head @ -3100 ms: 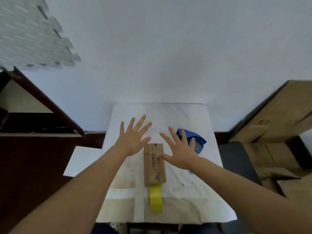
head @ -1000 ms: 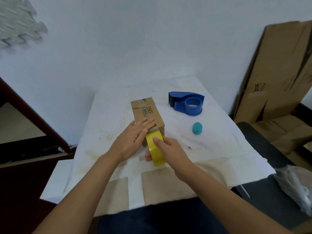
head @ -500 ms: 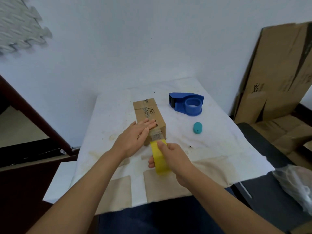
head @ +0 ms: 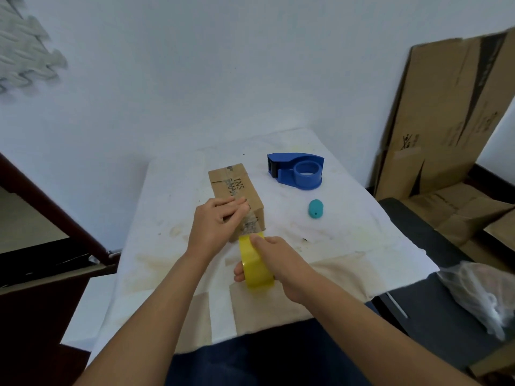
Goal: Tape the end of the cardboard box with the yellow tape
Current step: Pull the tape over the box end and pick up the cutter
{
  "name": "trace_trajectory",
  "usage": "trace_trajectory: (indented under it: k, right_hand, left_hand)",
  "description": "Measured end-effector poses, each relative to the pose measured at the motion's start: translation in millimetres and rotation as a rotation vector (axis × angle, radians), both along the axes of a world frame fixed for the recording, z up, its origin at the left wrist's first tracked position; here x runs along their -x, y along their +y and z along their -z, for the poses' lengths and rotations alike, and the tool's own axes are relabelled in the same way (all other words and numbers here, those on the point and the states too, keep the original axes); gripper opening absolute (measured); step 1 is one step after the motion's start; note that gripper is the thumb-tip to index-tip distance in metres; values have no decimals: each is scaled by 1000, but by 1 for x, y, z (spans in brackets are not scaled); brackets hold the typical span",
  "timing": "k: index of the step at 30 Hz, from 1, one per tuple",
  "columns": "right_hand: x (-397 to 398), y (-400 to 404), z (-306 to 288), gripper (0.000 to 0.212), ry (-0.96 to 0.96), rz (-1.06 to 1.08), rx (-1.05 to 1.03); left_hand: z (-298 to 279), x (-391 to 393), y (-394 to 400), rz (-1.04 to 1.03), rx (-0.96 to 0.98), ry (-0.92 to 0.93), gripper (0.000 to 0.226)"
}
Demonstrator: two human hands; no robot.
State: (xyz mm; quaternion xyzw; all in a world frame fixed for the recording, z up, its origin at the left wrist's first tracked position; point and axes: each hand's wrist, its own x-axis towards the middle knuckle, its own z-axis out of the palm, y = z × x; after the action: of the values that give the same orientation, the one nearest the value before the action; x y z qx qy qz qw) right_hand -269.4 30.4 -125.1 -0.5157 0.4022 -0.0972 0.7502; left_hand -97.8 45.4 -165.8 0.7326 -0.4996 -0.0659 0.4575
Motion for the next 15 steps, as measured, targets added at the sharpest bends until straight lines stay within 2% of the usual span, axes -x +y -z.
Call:
trace_trajectory:
  k: [5,15]
  right_hand:
    - [-2,-3,2,39,-9,-9,-20]
    - [-1,-9,-1,38,-45,-63,-68]
  left_hand:
    - [9,-2,-2,-12,65,-197,23]
    - [16,-6,-6,-10,40,-305,28]
